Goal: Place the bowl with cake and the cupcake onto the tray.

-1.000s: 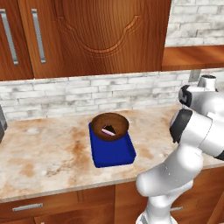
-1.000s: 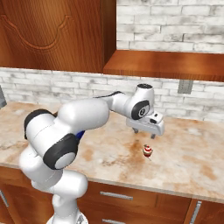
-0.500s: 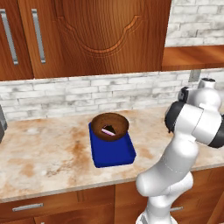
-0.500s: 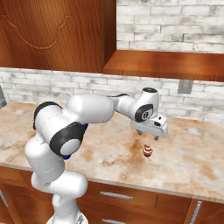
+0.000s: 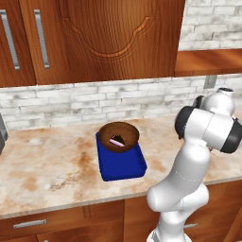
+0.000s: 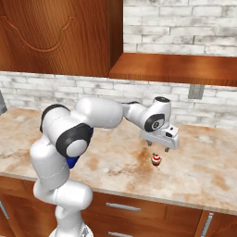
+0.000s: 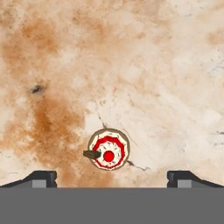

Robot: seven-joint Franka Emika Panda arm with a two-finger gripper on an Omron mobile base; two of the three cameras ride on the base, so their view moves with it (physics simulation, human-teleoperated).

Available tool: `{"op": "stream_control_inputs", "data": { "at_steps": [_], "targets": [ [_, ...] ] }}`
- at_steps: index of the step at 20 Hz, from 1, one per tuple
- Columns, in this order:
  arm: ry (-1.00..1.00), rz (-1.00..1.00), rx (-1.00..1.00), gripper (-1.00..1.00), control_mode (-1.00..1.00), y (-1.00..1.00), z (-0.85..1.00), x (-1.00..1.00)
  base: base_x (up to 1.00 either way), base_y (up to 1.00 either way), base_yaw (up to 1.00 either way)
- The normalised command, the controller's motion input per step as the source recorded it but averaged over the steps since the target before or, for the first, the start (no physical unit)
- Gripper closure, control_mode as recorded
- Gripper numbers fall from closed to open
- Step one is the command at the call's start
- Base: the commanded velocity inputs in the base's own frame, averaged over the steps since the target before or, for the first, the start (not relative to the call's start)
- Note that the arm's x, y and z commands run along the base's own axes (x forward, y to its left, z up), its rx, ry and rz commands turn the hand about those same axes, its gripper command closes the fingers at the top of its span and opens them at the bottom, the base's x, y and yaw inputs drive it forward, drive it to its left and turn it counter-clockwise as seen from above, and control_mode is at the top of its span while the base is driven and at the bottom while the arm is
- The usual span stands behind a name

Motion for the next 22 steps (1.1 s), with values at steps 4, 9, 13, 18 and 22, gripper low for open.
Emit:
{"op": "stream_control_inputs", "data": {
  "at_steps": [4, 9, 13, 18, 22],
  "targets": [
    [0.0, 0.0, 0.0, -1.0, -1.0, 0.0, -0.2, 0.0, 0.0, 0.0, 0.0],
    [0.0, 0.0, 0.0, -1.0, -1.0, 0.0, -0.1, 0.0, 0.0, 0.0, 0.0],
    [0.0, 0.0, 0.0, -1.0, -1.0, 0.0, -0.04, 0.0, 0.0, 0.0, 0.0],
    [0.0, 0.0, 0.0, -1.0, -1.0, 0.01, -0.04, 0.0, 0.0, 0.0, 0.0],
    [0.0, 0.0, 0.0, -1.0, -1.0, 0.07, -0.1, -0.09, 0.0, 0.0, 0.0]
  ]
}}
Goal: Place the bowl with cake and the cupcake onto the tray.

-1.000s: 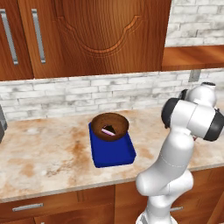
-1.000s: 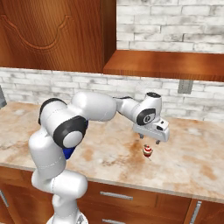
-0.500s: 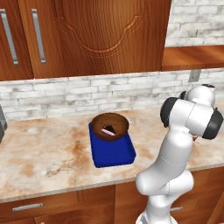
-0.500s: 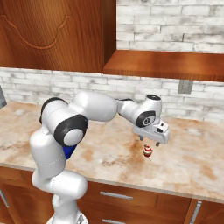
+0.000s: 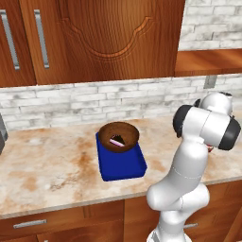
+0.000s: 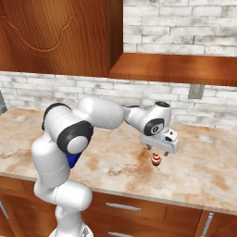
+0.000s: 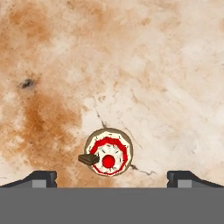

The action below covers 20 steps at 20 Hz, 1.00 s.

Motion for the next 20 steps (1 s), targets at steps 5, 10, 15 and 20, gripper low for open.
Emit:
{"op": "stream_control_inputs", "data": {
  "at_steps": [5, 10, 15, 20],
  "targets": [
    [0.0, 0.0, 0.0, -1.0, -1.0, 0.06, -0.09, -0.1, 0.0, 0.0, 0.0],
    [0.0, 0.0, 0.0, -1.0, -1.0, 0.0, -0.09, 0.0, 0.0, 0.0, 0.0],
    [0.0, 0.0, 0.0, -1.0, -1.0, 0.0, -0.17, 0.01, 0.0, 0.0, 0.0],
    [0.0, 0.0, 0.0, -1.0, -1.0, 0.0, -0.17, 0.06, 0.0, 0.0, 0.0]
  ]
}}
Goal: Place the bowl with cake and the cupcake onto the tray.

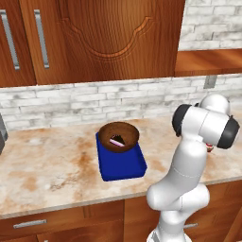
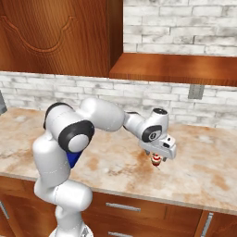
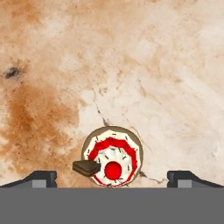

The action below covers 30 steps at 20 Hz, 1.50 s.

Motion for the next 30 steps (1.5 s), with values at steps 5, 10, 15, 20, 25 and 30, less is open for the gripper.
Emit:
{"op": "stream_control_inputs", "data": {
  "at_steps": [5, 10, 15, 20, 25, 30],
  "targets": [
    [0.0, 0.0, 0.0, -1.0, -1.0, -0.04, -0.09, 0.12, 0.0, 0.0, 0.0],
    [0.0, 0.0, 0.0, -1.0, -1.0, -0.1, -0.13, 0.06, 0.0, 0.0, 0.0],
    [0.0, 0.0, 0.0, -1.0, -1.0, -0.01, -0.14, -0.03, 0.0, 0.0, 0.0],
    [0.0, 0.0, 0.0, -1.0, -1.0, 0.0, -0.05, -0.09, 0.0, 0.0, 0.0],
    [0.0, 0.0, 0.0, -1.0, -1.0, 0.0, 0.0, -0.07, 0.0, 0.0, 0.0],
    [0.0, 0.0, 0.0, -1.0, -1.0, 0.05, -0.08, -0.1, 0.0, 0.0, 0.0]
  ]
}}
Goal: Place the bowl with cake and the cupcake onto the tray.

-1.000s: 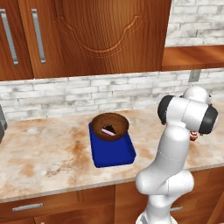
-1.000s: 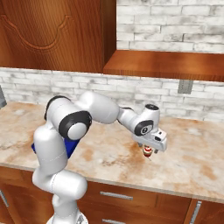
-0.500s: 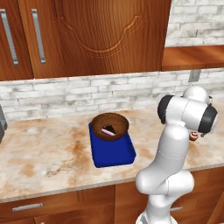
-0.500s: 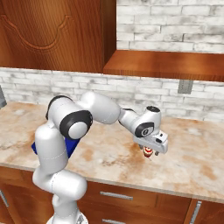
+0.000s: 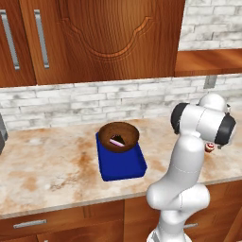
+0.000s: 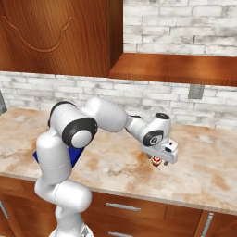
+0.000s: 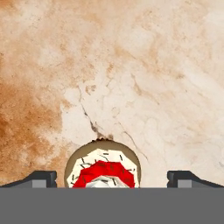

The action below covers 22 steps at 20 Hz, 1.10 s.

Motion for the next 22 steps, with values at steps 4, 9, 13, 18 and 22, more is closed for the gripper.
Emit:
{"op": "stream_control_inputs", "data": {
  "at_steps": [4, 9, 13, 18, 22],
  "targets": [
    [0.0, 0.0, 0.0, -1.0, -1.0, 0.16, -0.15, -0.01, 0.0, 0.0, 0.0],
    [0.0, 0.0, 0.0, 1.0, -1.0, 0.22, -0.15, 0.0, 0.0, 0.0, 0.0],
    [0.0, 0.0, 0.0, 1.0, -1.0, 0.0, 0.0, 0.0, 0.0, 0.0, 0.0],
    [0.0, 0.0, 0.0, 1.0, -1.0, 0.0, 0.07, -0.01, 0.0, 0.0, 0.0],
    [0.0, 0.0, 0.0, 1.0, -1.0, 0.05, 0.25, -0.14, 0.0, 0.0, 0.0]
  ]
}}
